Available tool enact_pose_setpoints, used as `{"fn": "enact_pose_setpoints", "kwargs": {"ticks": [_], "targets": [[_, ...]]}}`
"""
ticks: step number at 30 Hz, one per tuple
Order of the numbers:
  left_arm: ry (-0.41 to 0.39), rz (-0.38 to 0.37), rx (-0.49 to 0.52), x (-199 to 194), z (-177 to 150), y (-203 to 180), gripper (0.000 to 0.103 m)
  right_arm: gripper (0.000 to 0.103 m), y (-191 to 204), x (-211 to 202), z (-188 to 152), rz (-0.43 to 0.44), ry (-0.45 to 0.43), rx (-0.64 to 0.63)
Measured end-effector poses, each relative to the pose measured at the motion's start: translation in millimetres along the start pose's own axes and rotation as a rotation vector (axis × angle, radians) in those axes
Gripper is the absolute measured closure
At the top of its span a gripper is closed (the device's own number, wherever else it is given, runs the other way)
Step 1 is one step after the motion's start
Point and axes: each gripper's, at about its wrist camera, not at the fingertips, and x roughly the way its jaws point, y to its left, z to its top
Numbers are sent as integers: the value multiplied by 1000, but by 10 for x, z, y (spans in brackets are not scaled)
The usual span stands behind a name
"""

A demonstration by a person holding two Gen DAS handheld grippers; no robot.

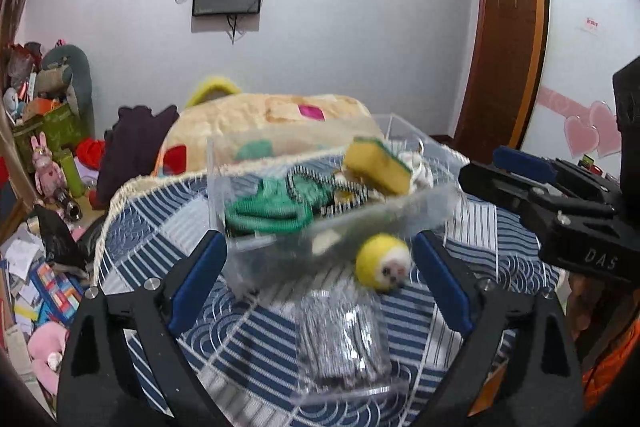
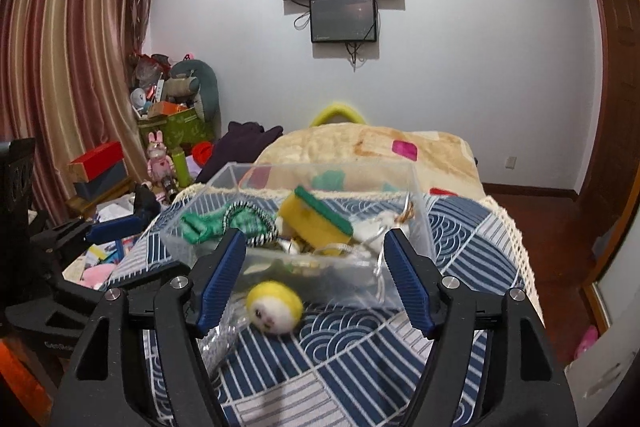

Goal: Organize soft objects
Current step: 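Grasp the felt ball with the right tool while the left grasps the silver mesh bag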

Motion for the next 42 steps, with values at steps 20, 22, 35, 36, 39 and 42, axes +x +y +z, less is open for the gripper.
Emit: {"fn": "enact_pose_setpoints", "kwargs": {"ticks": [20,22,35,36,39,42], "targets": [[189,-66,-87,374,-679,47,28,34,159,490,-411,77,186,40],[180,-78,-79,349,-683,38,45,34,163,564,-427,96,207,52],[138,-61,-53,193,-636,48,73,61,294,629,-483,122,245,28],[131,-60,-55,164,-625,53,73,61,290,611,-478,115,240,23],[111,-62,-56,106,-570,81,73,61,277,502,-452,104,215,10],[70,-54,-52,-17,-487,90,73,61,241,376,-411,89,183,-2]]}}
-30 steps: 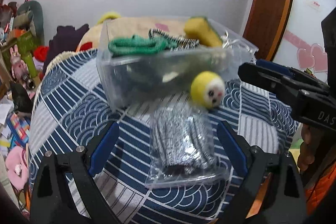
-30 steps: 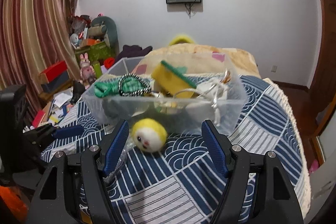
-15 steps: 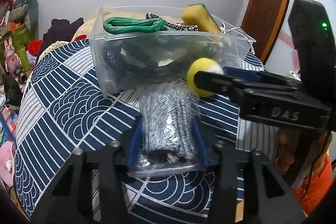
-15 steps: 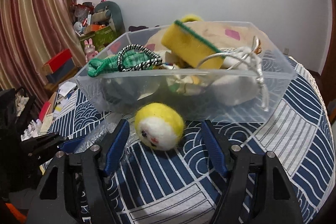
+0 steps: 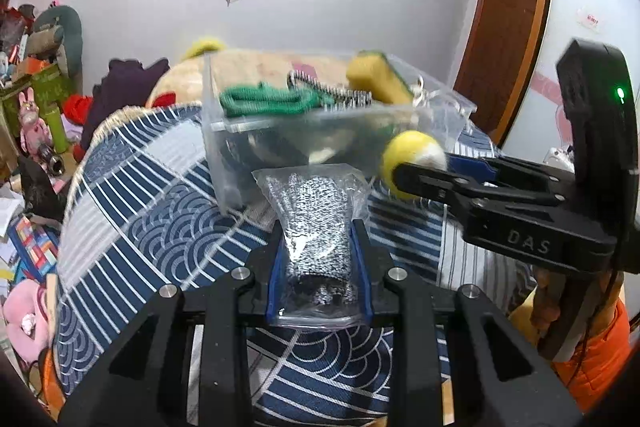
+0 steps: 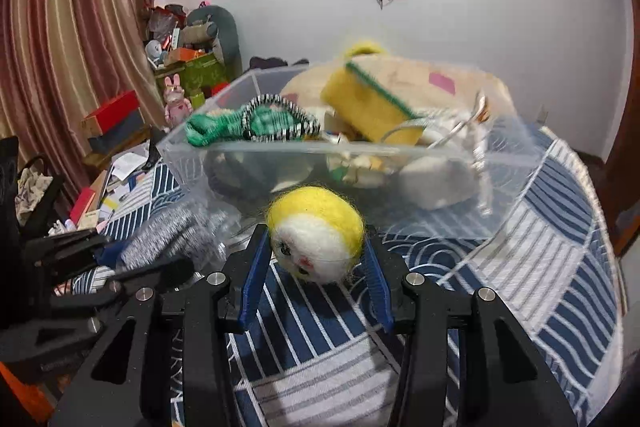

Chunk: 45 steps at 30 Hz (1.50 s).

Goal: Organize soft objects
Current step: 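Grasp the felt ball with the right tool while the left grasps the silver mesh bag, then lower the felt ball and mesh bag into the box and open both tools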

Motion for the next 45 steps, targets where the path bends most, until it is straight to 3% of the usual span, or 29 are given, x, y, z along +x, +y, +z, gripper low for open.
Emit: {"fn": "enact_pose_setpoints", "kwargs": {"ticks": [11,19,28,38,45], "targets": [[-156,9,-4,-379,360,-4,73,61,-105,-444,206,-28,-147,8],[-234,41,-2,-412,625,30,73,61,-283,-572,393,-117,-224,32],[-177,90,-46,-12,791,267,73,61,-417,-351,467,-192,-193,64],[-118,92,-91,406,807,401,73,61,-484,-37,428,-183,-107,87],[-83,121,-57,581,771,378,73,60,-473,-9,429,-184,-88,83]]}}
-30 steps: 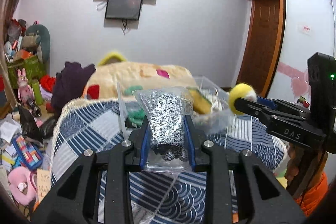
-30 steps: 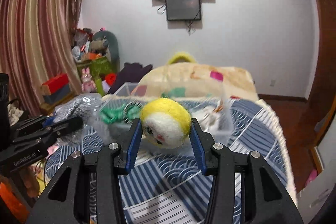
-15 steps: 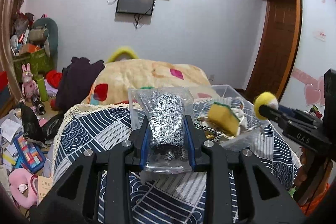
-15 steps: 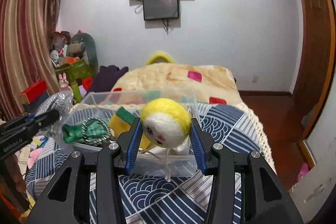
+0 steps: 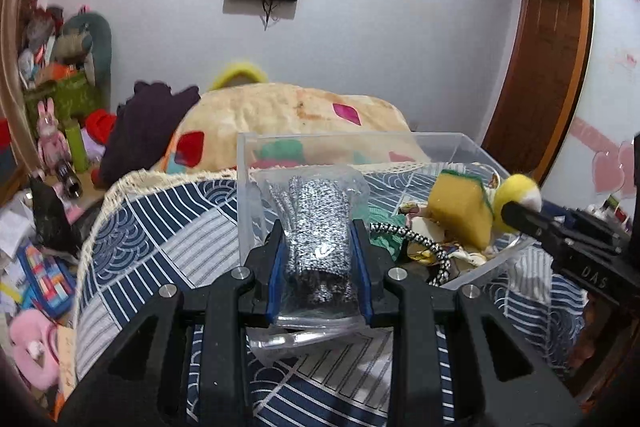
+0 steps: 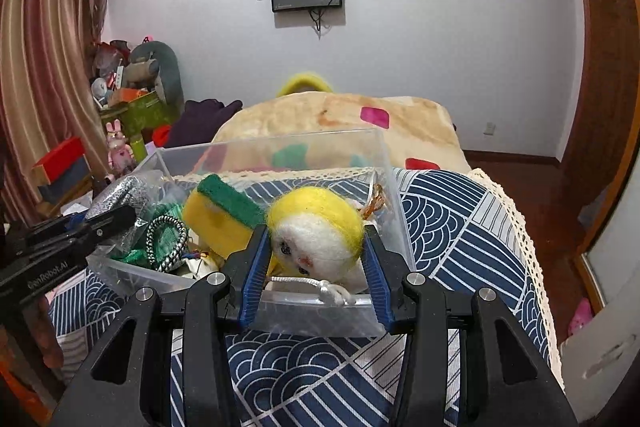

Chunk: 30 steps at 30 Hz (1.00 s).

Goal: Organize soft objects

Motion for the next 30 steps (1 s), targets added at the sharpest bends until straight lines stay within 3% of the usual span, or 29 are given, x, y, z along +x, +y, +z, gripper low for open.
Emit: {"fn": "enact_pose_setpoints", "kwargs": {"ticks": [5,7,8,10,20,26,30], "targets": [[0,20,35,-35,-37,-81,71,55,-5,-31,-3,-4,3,-10],[4,19,32,-61,-48,-78,68,39,-14,-76,-9,-12,-4,-12],[3,15,30,-79,-47,-72,68,38,-20,-86,-5,-19,-11,-13],[3,5,28,-127,-65,-64,64,38,-35,-134,-8,-22,-22,-19],[-32,-24,10,-447,-91,-42,62,38,27,-476,47,7,-97,-46],[-107,-33,15,-795,-39,-86,62,36,119,-778,98,54,-186,-59],[-158,-59,4,-1052,-3,-103,62,30,187,-986,118,68,-250,-69]]}}
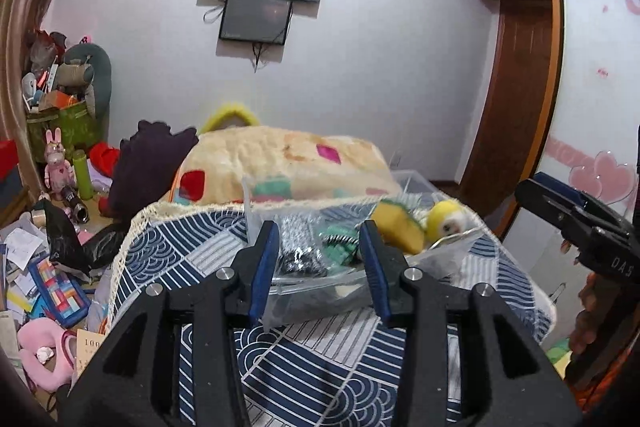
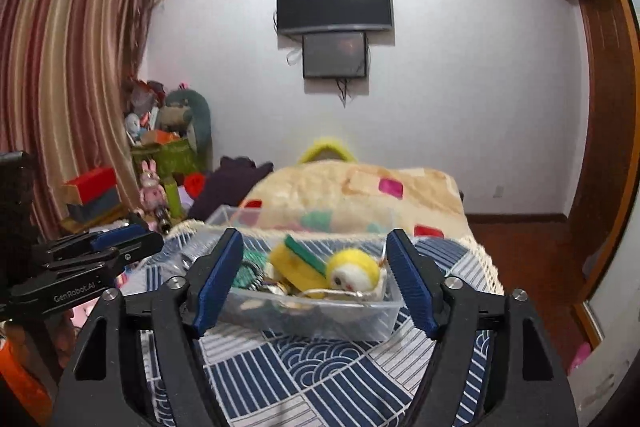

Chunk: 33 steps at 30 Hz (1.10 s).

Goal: Organize soft objects

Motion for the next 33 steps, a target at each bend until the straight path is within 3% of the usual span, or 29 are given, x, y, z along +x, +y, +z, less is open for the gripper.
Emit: {"fn": "enact_pose_setpoints", "kwargs": {"ticks": [5,9,11,16,27,33], "targets": [[-57,-4,22,-242,62,-74,61,21,82,-86,19,17,-45,-6],[-100,5,49,-400,42,-164,42,19,138,-80,-6,26,-57,-7],[-112,5,61,-451,24,-194,39,16,169,-106,-54,29,-60,-10],[-132,5,77,-522,-37,-258,24,1,189,-124,-117,15,-76,-11],[-158,26,94,-552,-144,-283,3,0,171,-187,-146,5,-92,-4],[-172,38,102,-571,-157,-305,0,0,146,-193,-181,2,-84,8]]}}
